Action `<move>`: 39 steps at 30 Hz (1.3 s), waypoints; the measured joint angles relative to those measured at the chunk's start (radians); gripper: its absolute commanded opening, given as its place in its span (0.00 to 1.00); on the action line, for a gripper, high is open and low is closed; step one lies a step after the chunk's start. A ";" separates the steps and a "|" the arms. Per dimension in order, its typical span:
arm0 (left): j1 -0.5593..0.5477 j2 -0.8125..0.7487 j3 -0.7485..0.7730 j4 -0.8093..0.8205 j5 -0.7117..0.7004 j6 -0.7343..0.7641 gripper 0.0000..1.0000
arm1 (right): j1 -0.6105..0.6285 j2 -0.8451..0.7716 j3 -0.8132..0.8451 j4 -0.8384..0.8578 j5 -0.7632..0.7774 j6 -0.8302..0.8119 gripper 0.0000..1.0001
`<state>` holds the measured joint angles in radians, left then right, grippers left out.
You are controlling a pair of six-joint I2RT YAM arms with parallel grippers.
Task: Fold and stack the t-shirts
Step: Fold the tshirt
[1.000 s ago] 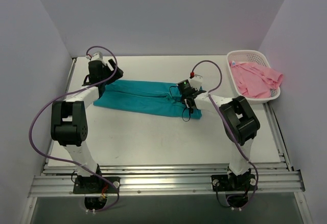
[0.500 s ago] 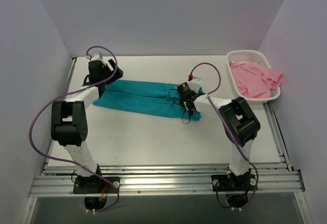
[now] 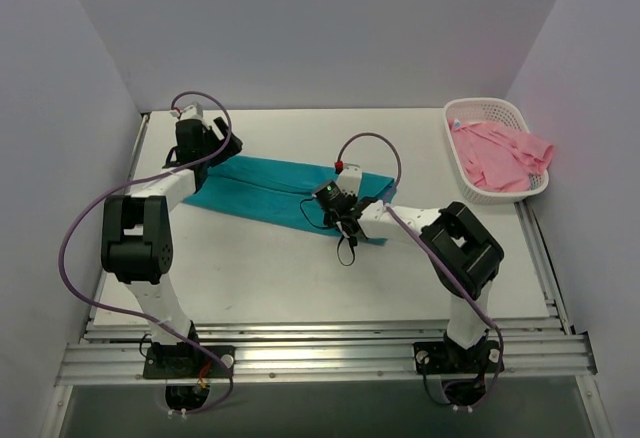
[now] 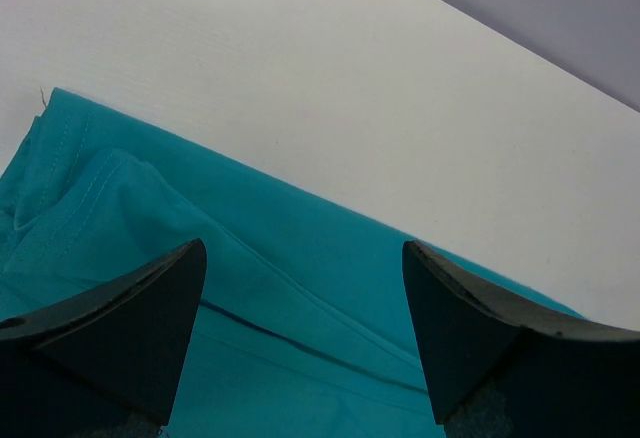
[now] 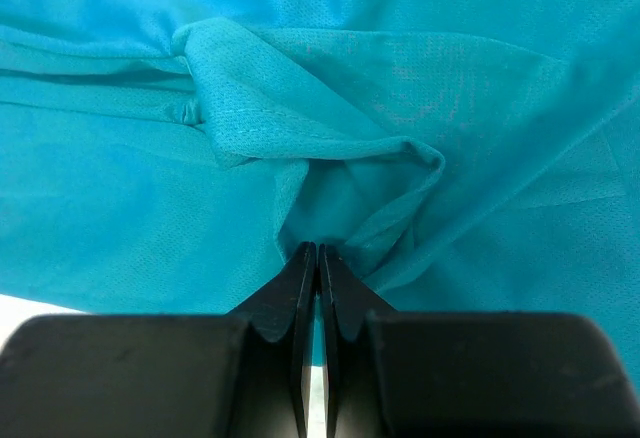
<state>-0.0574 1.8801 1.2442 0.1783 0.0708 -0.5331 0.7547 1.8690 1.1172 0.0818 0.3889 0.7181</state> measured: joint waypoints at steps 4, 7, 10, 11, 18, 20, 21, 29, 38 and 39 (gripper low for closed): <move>0.000 0.000 0.000 -0.001 -0.007 0.003 0.88 | 0.024 -0.006 -0.030 -0.007 0.019 0.016 0.01; 0.000 0.000 0.000 -0.001 -0.010 0.004 0.88 | 0.042 -0.014 -0.062 -0.040 0.050 0.045 0.28; -0.001 0.000 0.002 -0.002 -0.011 0.006 0.88 | 0.067 -0.023 -0.064 -0.083 0.097 0.079 0.64; -0.001 0.000 0.004 -0.003 -0.011 0.007 0.88 | 0.078 -0.031 -0.065 -0.104 0.115 0.087 0.74; -0.001 0.002 0.010 -0.002 -0.014 0.014 0.88 | 0.153 -0.167 -0.079 -0.237 0.208 0.144 0.83; -0.001 0.003 0.015 -0.003 -0.014 0.014 0.88 | 0.166 -0.201 -0.065 -0.264 0.226 0.148 0.83; -0.001 0.003 0.016 -0.002 -0.014 0.014 0.88 | 0.171 -0.212 -0.051 -0.278 0.237 0.149 0.83; -0.001 0.003 0.018 -0.003 -0.014 0.014 0.88 | 0.167 -0.200 0.103 -0.297 0.305 0.110 0.81; -0.001 0.004 0.018 -0.002 -0.013 0.014 0.88 | 0.010 0.004 0.177 -0.194 0.267 0.022 0.28; -0.001 0.003 0.018 -0.002 -0.013 0.014 0.88 | -0.005 0.023 0.177 -0.187 0.259 0.015 0.21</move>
<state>-0.0582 1.8835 1.2621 0.1764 0.0574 -0.5186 0.7502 1.8923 1.2945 -0.1055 0.6479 0.7330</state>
